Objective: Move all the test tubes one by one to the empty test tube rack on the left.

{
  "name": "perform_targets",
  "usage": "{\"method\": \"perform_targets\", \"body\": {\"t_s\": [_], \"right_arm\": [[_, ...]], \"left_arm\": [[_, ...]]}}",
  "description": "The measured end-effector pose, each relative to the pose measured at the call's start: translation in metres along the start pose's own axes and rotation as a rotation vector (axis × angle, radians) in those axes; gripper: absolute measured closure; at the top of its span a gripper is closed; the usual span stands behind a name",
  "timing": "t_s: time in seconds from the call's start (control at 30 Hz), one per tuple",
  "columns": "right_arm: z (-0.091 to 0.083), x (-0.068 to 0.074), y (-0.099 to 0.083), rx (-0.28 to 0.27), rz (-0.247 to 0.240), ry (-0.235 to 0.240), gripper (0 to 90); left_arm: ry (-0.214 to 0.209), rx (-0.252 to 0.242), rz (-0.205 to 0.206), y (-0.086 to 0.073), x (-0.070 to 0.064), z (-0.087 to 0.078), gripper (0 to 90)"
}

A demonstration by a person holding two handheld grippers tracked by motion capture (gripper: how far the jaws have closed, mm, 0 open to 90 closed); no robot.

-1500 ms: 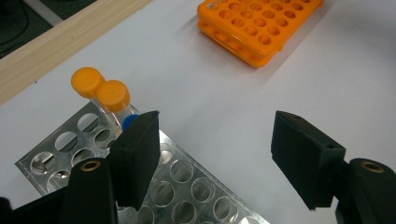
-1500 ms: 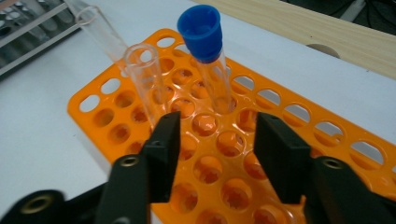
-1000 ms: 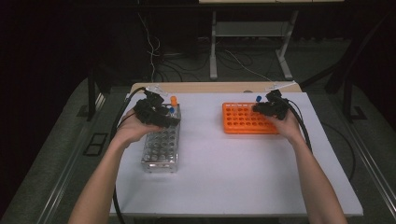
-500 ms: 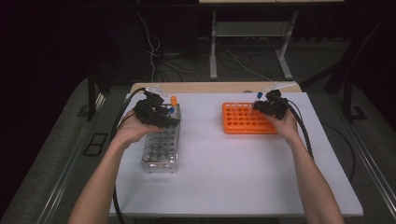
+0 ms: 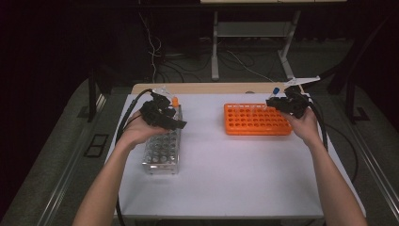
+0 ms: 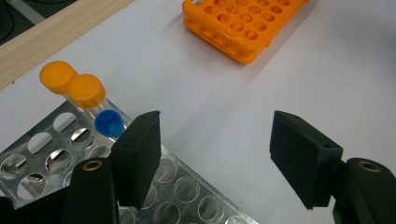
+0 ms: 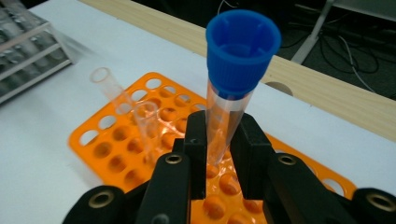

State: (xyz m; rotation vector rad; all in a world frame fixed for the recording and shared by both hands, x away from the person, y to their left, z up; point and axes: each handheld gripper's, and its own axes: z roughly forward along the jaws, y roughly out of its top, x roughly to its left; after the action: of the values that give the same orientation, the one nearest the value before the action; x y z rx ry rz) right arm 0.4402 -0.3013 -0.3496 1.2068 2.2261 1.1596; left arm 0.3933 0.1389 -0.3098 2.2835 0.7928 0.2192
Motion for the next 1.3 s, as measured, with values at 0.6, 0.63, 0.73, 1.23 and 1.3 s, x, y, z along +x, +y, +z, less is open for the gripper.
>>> {"method": "perform_targets", "body": {"t_s": [0.6, 0.63, 0.73, 1.23, 1.3], "right_arm": [[-0.048, 0.068, 0.008, 0.05, -0.152, 0.172, 76.0], [-0.048, 0.074, 0.008, 0.055, -0.165, 0.186, 76.0], [-0.045, 0.09, 0.008, 0.074, -0.201, 0.218, 76.0], [-0.017, 0.149, 0.001, 0.17, -0.325, 0.345, 76.0], [-0.014, 0.156, 0.001, 0.181, -0.336, 0.358, 76.0]], "left_arm": [[-0.073, -0.03, 0.067, 0.017, -0.029, -0.009, 12.6], [-0.074, -0.031, 0.074, 0.018, -0.031, -0.008, 12.1], [-0.095, -0.023, 0.101, 0.024, -0.04, -0.007, 8.3], [-0.17, 0.014, 0.179, 0.038, -0.066, 0.004, 1.7], [-0.183, 0.018, 0.191, 0.039, -0.069, 0.006, 3.1]]}}
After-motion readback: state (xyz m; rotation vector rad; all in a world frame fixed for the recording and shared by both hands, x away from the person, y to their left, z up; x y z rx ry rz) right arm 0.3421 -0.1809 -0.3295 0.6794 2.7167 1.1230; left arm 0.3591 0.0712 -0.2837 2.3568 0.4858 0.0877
